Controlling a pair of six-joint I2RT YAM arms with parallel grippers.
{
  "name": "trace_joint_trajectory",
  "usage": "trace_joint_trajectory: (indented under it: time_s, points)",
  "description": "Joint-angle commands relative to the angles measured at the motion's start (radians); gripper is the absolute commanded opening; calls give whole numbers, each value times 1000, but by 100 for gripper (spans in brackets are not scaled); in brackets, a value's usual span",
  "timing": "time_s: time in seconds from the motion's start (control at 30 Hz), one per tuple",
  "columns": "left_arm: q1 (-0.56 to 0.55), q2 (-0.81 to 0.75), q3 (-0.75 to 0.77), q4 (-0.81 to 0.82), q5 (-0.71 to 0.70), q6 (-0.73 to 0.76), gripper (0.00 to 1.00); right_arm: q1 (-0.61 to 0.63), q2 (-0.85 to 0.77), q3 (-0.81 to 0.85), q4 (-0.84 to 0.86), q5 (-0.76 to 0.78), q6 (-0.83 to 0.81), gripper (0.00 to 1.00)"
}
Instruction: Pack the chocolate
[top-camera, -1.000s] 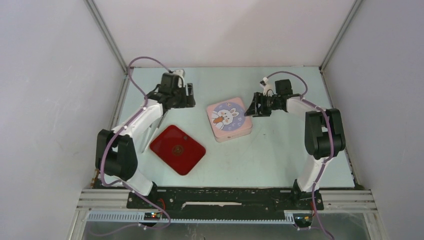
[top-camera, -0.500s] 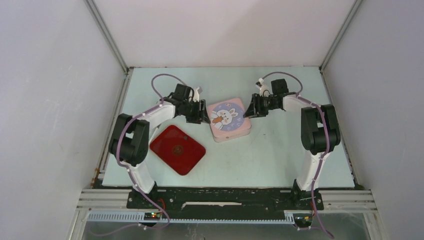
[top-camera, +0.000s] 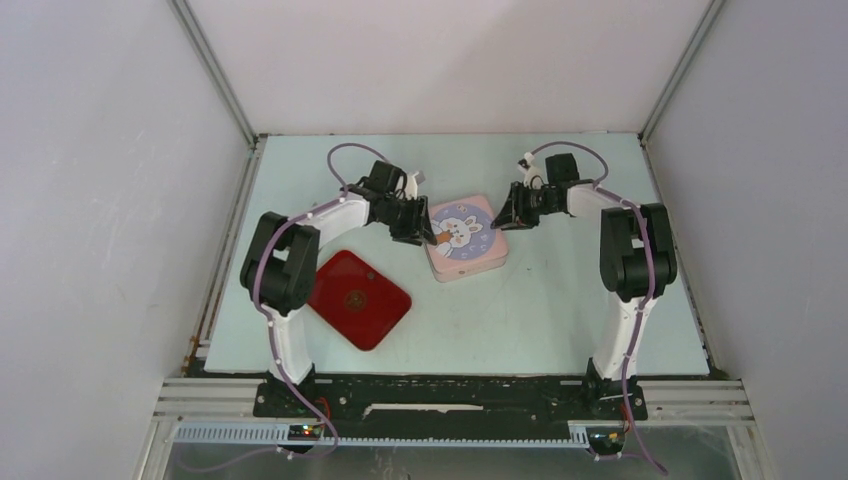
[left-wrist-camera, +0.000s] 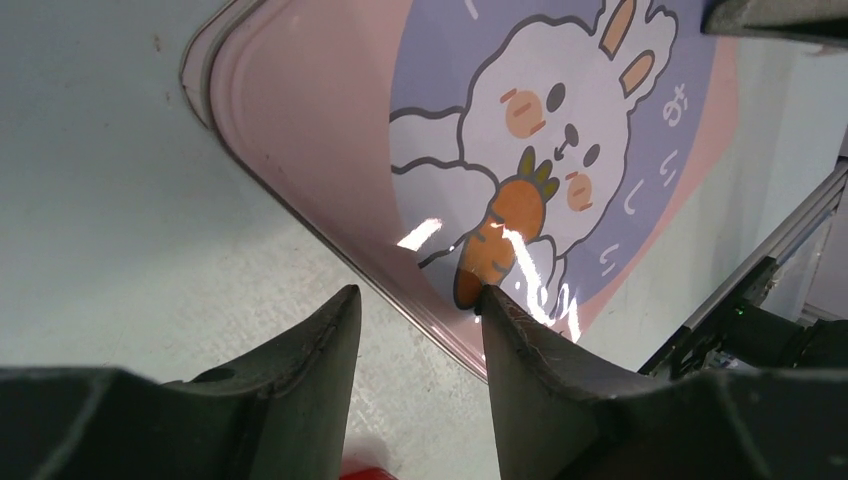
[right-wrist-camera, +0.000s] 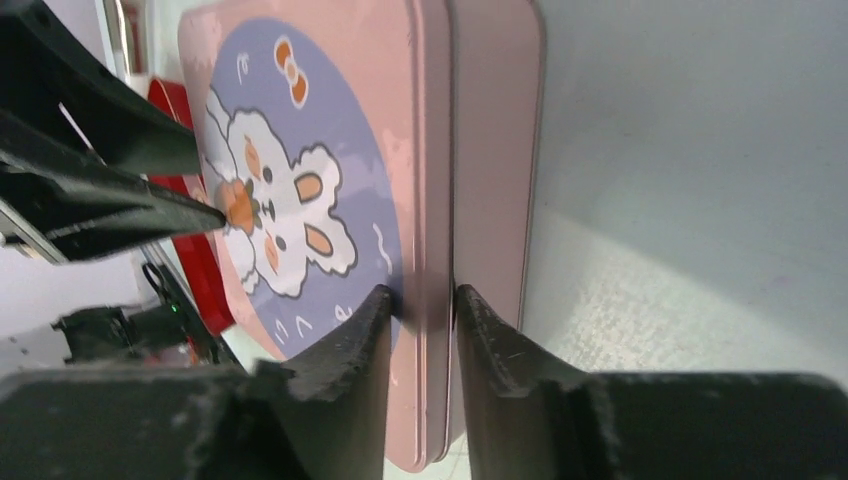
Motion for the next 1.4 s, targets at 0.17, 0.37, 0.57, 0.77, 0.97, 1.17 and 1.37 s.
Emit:
trace_joint_trajectory:
  time_s: [0.17,0.37,0.57,0.77,0.97,1.17,1.37]
  points:
    - [-16,10,46,-58,-122,45,55,28,61,-51,-50,254,108,28]
    - [30,-158,-23,-53,-264,107,57,19,-119,-49,-23,214,17,50]
    - [39,-239,-53,81,-216,132,55,46,-181,16,-14,224,-50,53]
    - [48,-166,-78,322,82,-1,22,64,-29,161,-37,6,-64,5]
    - [68,-35,-64,432,189,-150,5,46,145,303,18,-133,42,0]
    - [76,91,-10,322,130,-167,4,58,315,397,-64,-62,76,0]
    - [79,68,9,318,135,-152,4,55,233,351,-35,-92,55,0]
